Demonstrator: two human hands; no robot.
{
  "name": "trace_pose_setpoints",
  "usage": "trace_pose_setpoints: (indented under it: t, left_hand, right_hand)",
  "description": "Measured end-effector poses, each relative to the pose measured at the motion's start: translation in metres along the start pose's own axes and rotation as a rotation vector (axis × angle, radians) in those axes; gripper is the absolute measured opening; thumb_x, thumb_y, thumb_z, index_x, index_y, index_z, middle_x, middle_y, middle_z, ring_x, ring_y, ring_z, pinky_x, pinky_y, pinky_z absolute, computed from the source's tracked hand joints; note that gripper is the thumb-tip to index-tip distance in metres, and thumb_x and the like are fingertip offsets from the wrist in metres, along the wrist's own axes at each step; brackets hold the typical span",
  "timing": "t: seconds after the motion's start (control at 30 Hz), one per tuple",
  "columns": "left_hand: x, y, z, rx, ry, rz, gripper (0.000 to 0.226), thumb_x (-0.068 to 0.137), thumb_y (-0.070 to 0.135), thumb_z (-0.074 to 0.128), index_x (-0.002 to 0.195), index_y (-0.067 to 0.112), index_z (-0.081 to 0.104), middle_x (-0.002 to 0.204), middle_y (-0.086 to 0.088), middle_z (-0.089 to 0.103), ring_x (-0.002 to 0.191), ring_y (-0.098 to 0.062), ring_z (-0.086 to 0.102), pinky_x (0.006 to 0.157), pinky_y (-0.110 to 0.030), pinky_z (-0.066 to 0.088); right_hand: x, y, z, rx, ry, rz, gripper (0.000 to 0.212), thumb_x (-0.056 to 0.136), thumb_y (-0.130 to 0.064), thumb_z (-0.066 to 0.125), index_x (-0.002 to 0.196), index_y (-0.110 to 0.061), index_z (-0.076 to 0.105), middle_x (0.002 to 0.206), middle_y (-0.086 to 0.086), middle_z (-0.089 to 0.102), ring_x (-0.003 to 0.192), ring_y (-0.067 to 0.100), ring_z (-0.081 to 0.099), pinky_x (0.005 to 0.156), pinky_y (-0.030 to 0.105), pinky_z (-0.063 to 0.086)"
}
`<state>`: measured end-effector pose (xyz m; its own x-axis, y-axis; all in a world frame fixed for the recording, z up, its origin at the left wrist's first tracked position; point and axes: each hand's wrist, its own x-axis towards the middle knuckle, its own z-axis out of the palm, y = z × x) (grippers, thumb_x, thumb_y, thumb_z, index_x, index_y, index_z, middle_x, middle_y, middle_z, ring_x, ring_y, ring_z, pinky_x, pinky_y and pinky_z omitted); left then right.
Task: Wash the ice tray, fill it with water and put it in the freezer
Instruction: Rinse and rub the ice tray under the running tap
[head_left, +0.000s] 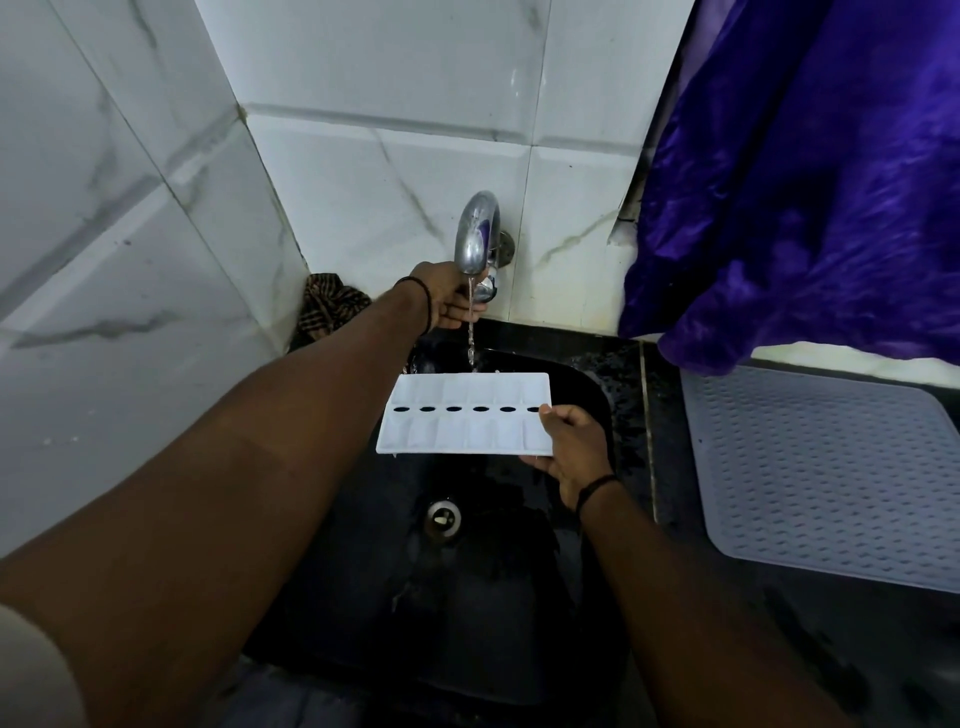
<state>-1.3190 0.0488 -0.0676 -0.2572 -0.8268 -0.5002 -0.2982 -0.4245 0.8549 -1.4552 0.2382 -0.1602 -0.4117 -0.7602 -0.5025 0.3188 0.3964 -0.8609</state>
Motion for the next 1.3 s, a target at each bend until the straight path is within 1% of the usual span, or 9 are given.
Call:
trace_pose_setpoints:
  t: [0.13, 0.27, 0.37, 0.57, 0.63, 0.73, 0.87, 1.07, 1.3]
  left_hand:
    - [0.001, -0.004, 0.000, 0.021, 0.037, 0.013, 0.036, 0.083, 0.043, 0.067, 0.090, 0.008, 0.067, 0.092, -0.011, 0.073, 0.075, -0.020, 0.068, 0.089, -0.036, 0.052]
    - [-0.004, -0.016, -0.013, 0.119, 0.147, 0.081, 0.055, 0.081, 0.053, 0.064, 0.106, 0.004, 0.066, 0.096, -0.010, 0.070, 0.079, -0.020, 0.062, 0.060, -0.026, 0.043]
    - [-0.020, -0.037, -0.038, 0.140, 0.300, 0.134, 0.053, 0.083, 0.059, 0.058, 0.098, 0.008, 0.061, 0.102, -0.010, 0.067, 0.087, -0.022, 0.062, 0.061, -0.026, 0.043]
    - [-0.073, -0.103, -0.057, -0.470, -0.088, -0.123, 0.039, 0.086, 0.054, 0.058, 0.096, 0.019, 0.072, 0.100, -0.009, 0.074, 0.084, -0.026, 0.073, 0.061, -0.042, 0.058]
    - [-0.079, -0.118, -0.045, -0.504, -0.023, -0.150, 0.036, 0.089, 0.051, 0.056, 0.100, 0.018, 0.066, 0.087, -0.007, 0.076, 0.074, -0.025, 0.073, 0.055, -0.043, 0.057]
    - [-0.086, -0.124, -0.032, -0.514, 0.077, -0.110, 0.030, 0.092, 0.046, 0.054, 0.094, 0.018, 0.063, 0.070, -0.001, 0.074, 0.059, -0.018, 0.072, 0.046, -0.035, 0.055]
    - [-0.090, -0.125, -0.039, -0.484, 0.140, -0.038, 0.028, 0.092, 0.043, 0.055, 0.096, 0.017, 0.064, 0.077, -0.003, 0.074, 0.062, -0.020, 0.072, 0.044, -0.033, 0.054]
    - [-0.097, -0.120, -0.040, -0.423, 0.176, 0.040, 0.027, 0.093, 0.039, 0.057, 0.098, 0.013, 0.064, 0.083, -0.007, 0.072, 0.068, -0.024, 0.070, 0.043, -0.033, 0.053]
    - [-0.098, -0.124, -0.051, -0.388, 0.139, 0.083, 0.039, 0.092, 0.041, 0.057, 0.112, 0.007, 0.064, 0.093, -0.009, 0.072, 0.074, -0.025, 0.070, 0.047, -0.034, 0.055]
  right_hand:
    - [-0.002, -0.004, 0.001, 0.003, -0.003, -0.011, 0.017, 0.098, -0.021, 0.058, 0.083, -0.014, 0.057, 0.088, 0.003, 0.066, 0.078, 0.017, 0.065, 0.051, 0.029, 0.056]
    - [-0.002, -0.010, 0.001, 0.006, -0.010, -0.047, 0.016, 0.099, -0.021, 0.057, 0.084, -0.014, 0.056, 0.089, 0.002, 0.066, 0.078, 0.016, 0.065, 0.053, 0.030, 0.057]
    - [0.000, -0.015, 0.001, 0.005, -0.007, -0.081, 0.012, 0.100, -0.022, 0.054, 0.092, -0.013, 0.056, 0.095, 0.005, 0.066, 0.083, 0.018, 0.064, 0.056, 0.031, 0.056]
    - [-0.001, -0.025, 0.019, 0.036, 0.024, -0.108, 0.015, 0.101, -0.019, 0.053, 0.107, -0.007, 0.058, 0.110, 0.013, 0.065, 0.094, 0.024, 0.063, 0.066, 0.038, 0.059]
    - [-0.005, -0.025, 0.028, -0.168, 0.107, -0.187, 0.017, 0.098, -0.014, 0.054, 0.113, -0.006, 0.057, 0.118, 0.016, 0.064, 0.101, 0.027, 0.062, 0.080, 0.044, 0.058]
    - [-0.011, -0.021, 0.032, -0.979, 0.206, -0.601, 0.048, 0.097, -0.009, 0.045, 0.144, -0.006, 0.041, 0.151, 0.017, 0.040, 0.138, 0.031, 0.039, 0.115, 0.037, 0.031]
    - [-0.023, -0.015, 0.047, -1.460, -0.041, -0.953, 0.053, 0.103, -0.028, 0.031, 0.154, -0.014, 0.027, 0.162, 0.004, 0.025, 0.152, 0.024, 0.012, 0.122, 0.046, 0.006]
    - [-0.005, -0.033, 0.078, -1.566, -0.176, -0.764, 0.063, 0.096, -0.064, 0.019, 0.142, -0.029, 0.045, 0.162, -0.007, 0.022, 0.152, 0.022, 0.001, 0.113, 0.065, -0.005]
    - [0.001, -0.036, 0.046, -1.420, -0.094, -0.830, 0.035, 0.100, -0.050, 0.034, 0.127, -0.044, 0.055, 0.155, -0.006, 0.037, 0.150, 0.017, 0.017, 0.116, 0.058, 0.003]
